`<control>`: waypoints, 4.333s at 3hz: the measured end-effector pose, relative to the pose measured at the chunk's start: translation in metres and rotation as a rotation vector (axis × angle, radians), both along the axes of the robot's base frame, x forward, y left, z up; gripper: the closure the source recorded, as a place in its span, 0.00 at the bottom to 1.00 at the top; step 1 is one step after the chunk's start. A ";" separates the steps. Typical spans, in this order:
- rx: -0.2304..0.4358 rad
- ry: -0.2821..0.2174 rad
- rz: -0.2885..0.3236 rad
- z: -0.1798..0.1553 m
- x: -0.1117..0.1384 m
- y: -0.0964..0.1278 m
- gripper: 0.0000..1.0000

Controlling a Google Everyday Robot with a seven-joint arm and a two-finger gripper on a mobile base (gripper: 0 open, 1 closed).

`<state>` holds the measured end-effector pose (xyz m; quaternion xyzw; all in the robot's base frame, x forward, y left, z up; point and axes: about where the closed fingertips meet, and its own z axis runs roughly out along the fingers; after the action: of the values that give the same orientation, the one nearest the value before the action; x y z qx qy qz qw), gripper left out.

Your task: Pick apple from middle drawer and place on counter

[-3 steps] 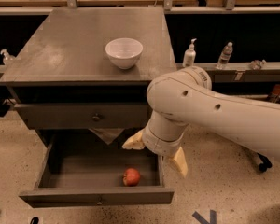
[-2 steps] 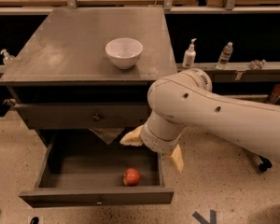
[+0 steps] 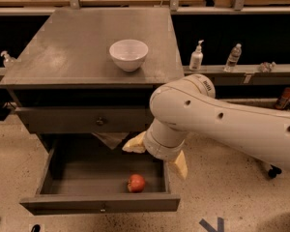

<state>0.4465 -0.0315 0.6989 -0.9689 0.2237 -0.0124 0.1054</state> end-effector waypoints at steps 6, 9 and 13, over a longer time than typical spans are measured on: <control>0.071 -0.053 0.057 -0.135 0.076 0.030 0.00; 0.021 -0.011 0.223 -0.232 0.135 0.065 0.00; -0.065 0.066 0.294 -0.298 0.116 0.071 0.00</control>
Offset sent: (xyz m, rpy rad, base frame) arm 0.0186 0.0404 -0.1295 0.0358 -0.0480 0.1636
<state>0.5627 0.0399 0.4011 -0.9940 0.0823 0.0279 0.0671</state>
